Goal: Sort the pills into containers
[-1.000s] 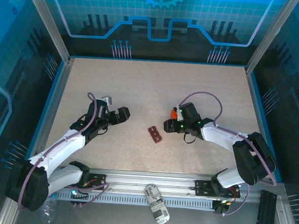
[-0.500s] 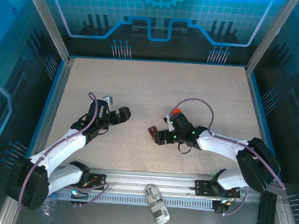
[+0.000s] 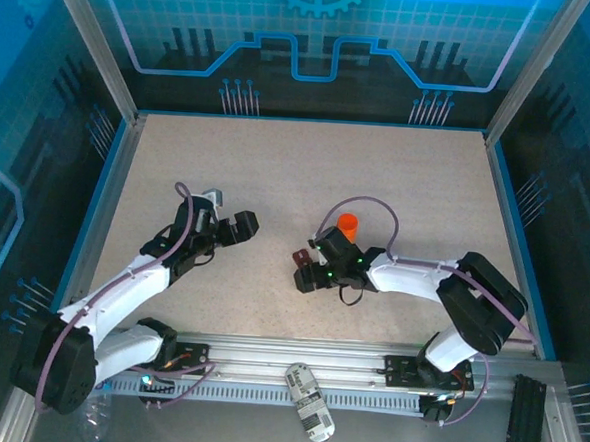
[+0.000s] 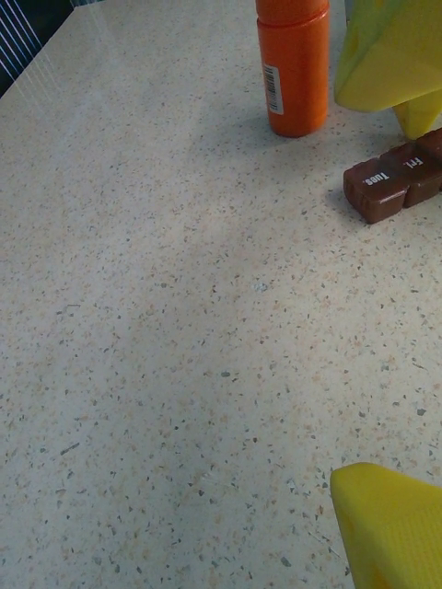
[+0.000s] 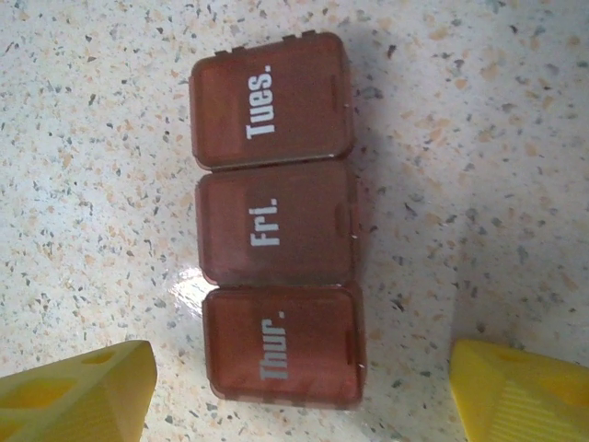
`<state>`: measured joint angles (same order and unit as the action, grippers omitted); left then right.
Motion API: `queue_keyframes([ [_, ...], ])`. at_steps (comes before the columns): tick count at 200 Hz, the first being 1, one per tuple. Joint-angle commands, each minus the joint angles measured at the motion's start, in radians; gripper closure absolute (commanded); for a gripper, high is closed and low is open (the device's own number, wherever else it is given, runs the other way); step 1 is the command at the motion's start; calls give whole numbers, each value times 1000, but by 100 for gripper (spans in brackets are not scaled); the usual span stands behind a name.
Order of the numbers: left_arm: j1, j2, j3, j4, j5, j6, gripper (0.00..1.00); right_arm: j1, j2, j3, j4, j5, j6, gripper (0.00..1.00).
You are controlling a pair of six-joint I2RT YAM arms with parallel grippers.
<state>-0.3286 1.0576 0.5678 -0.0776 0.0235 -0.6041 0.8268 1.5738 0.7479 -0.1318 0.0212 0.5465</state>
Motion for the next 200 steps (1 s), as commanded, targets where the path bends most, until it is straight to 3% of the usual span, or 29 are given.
queue_keyframes([
  [1,-8,-21,8,-3,1,-4,1,36,45,46,7,-10,24,16],
  [66,-9,-3,3,28,3,10,1,133,155,207,-55,6,51,16],
  [127,-6,35,63,-6,-37,47,1,197,261,363,-37,-76,69,16],
  [200,13,12,88,-60,-81,17,1,82,50,297,-72,-80,8,16],
])
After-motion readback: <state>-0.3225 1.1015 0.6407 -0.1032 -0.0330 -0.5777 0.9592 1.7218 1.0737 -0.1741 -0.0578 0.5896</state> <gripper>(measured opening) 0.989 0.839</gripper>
